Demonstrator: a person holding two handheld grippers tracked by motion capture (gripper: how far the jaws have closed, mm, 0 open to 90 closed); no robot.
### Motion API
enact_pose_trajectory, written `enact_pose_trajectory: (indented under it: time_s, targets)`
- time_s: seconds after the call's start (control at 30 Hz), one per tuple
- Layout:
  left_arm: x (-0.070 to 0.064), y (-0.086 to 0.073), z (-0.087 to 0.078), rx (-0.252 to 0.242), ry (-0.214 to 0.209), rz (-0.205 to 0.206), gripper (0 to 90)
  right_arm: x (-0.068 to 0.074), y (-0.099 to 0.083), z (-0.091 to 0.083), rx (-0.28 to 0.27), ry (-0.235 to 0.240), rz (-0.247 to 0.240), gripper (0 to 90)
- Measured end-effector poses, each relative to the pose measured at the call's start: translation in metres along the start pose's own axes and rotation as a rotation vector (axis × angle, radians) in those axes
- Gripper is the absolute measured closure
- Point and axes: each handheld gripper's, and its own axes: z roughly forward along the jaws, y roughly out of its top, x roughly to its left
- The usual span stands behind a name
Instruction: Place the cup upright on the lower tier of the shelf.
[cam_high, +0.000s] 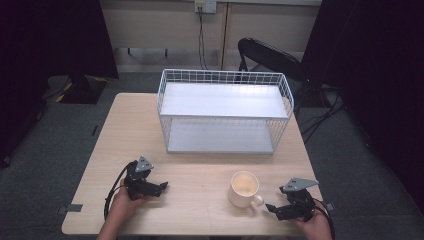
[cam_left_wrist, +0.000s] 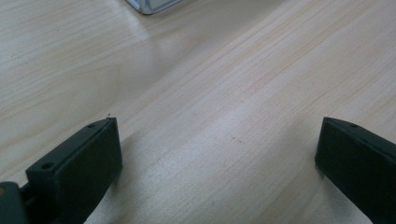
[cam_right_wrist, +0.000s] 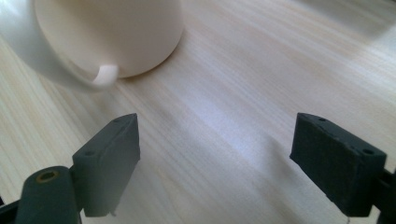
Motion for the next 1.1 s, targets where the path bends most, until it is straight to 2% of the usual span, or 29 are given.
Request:
enact_pose_trajectory:
  time_s: [0.33,0.6,1.1]
  targets:
    - [0.000,0.000,0.000,-0.001,0.000,0.000,0.1,-0.007,0.010,-0.009,0.004,-0.004,0.015,15.3]
    - [0.000,0.000,0.000,-0.001,0.000,0.000,0.1,-0.009,0.029,-0.019,-0.027,-0.009,0.014,15.4]
    - [0.000,0.000,0.000,-0.001,0.000,0.000,0.1,-0.005,0.066,-0.028,-0.039,0.001,-0.026,16.5]
